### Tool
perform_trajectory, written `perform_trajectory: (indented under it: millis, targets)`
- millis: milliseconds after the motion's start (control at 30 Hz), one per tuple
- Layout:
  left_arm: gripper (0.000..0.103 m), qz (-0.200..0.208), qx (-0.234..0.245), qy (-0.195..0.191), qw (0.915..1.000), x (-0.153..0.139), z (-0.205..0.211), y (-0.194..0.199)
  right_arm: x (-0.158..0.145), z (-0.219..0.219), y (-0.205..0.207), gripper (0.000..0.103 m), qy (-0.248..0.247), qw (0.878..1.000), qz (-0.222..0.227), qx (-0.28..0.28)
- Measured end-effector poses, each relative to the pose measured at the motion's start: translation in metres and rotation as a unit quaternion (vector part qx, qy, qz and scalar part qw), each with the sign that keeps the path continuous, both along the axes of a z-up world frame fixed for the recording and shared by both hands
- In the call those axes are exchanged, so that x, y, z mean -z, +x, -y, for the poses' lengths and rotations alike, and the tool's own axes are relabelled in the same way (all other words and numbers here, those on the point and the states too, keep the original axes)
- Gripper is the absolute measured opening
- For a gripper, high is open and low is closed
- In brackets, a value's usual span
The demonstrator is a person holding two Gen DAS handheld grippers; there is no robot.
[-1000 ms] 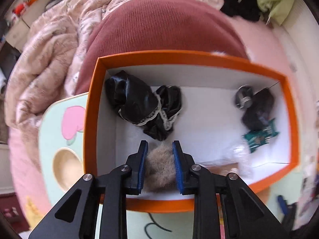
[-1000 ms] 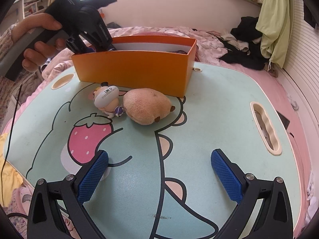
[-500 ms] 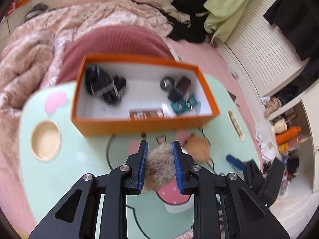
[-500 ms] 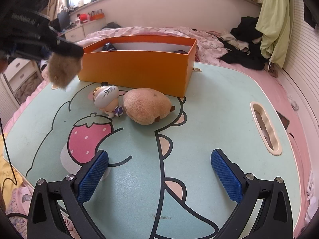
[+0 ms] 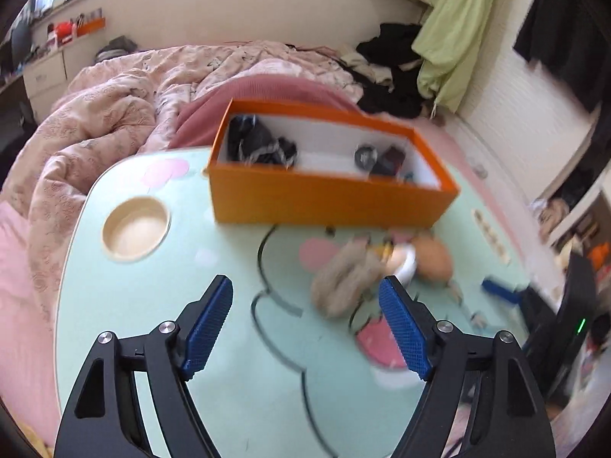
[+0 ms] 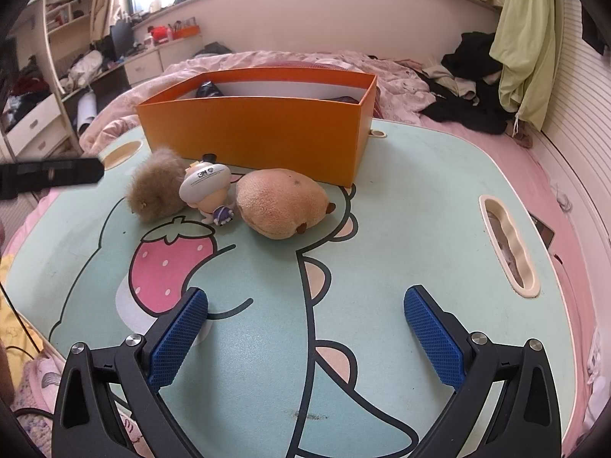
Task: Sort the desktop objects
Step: 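Carry the fur ball out and set it beside the figurine, left gripper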
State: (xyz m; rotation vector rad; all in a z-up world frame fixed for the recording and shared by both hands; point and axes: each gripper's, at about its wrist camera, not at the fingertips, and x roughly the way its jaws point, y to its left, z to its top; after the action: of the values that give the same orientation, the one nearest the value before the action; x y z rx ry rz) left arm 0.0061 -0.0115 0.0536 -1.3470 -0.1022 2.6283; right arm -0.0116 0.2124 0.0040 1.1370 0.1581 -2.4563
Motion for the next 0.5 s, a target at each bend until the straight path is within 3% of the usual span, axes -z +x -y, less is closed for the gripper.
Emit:
perform_trajectory:
  millis: [133,233,500]
  targets:
    - [0.082,0.016,0.012,-0.04,0.999,0.03,-0.015,0.018,0.0,0.0,0.0,0.103,0.0,1.0,0.0,0.0]
    - [0.103,-0.023,-0.002,-0.064,0.9977,0.042,-0.026,0.022,0.0,0.0,0.0,0.103,0.0,1.0,0.0,0.0]
    - [0.103,-0.022,-0.008,-0.062,0.9978,0.038,-0.024,0.022,-0.001,0.001,-0.001,0.103,0.0,1.0,-0.001,0.0]
